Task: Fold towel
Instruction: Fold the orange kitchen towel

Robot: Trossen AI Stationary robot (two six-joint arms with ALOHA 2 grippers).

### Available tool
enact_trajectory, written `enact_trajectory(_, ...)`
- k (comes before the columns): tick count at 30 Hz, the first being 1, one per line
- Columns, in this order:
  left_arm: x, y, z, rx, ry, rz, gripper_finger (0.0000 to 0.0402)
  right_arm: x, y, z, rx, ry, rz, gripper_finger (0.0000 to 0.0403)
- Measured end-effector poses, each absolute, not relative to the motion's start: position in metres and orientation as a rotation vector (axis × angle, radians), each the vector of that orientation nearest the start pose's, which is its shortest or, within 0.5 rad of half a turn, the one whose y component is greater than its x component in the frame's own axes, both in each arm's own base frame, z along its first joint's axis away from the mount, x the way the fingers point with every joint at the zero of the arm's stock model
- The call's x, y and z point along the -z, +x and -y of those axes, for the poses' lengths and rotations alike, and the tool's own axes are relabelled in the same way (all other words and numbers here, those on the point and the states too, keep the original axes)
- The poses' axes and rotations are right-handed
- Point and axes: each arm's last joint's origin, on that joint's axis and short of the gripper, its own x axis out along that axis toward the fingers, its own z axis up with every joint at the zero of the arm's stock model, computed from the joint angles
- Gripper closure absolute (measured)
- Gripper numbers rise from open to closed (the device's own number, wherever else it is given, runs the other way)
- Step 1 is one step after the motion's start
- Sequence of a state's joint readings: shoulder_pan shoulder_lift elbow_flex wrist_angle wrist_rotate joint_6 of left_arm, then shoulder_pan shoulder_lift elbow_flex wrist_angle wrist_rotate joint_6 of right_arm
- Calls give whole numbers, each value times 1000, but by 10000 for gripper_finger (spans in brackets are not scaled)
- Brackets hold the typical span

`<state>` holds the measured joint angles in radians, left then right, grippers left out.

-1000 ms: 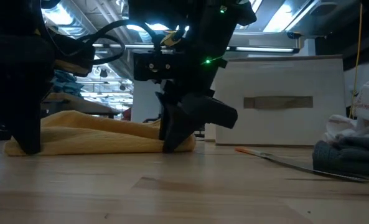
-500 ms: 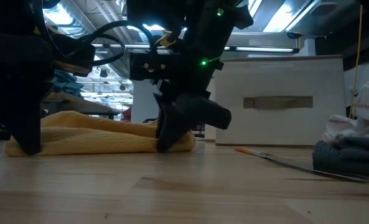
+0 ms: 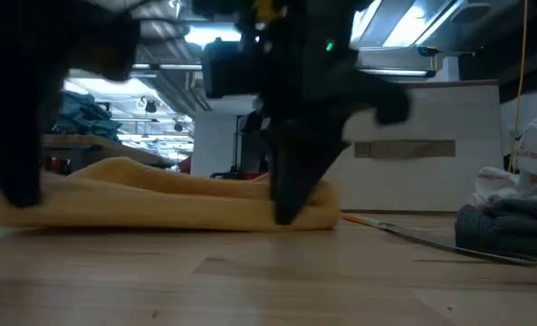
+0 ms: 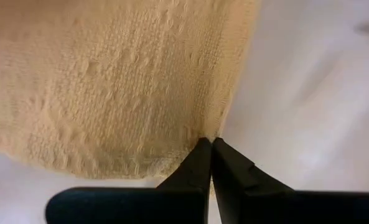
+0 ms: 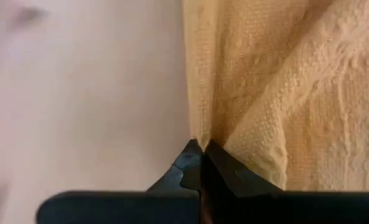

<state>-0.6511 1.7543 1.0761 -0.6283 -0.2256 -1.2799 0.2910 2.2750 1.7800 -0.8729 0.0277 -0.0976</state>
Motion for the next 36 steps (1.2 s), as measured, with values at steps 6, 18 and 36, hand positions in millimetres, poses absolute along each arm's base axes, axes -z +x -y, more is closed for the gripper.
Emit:
enact_trajectory(6,-186,260,219,-318,-621,-1126,401,-170,430,-162,-387,-288,-1352,398)
enact_trajectory(18,-233,250,259,-245,-796,-1075,401,-250,429,-193,-400,-340,-1230,400)
enact_trajectory(36,-259,222,206,-798,-348,-1189,401,-264,470,-99,-80,-302,-1112,401)
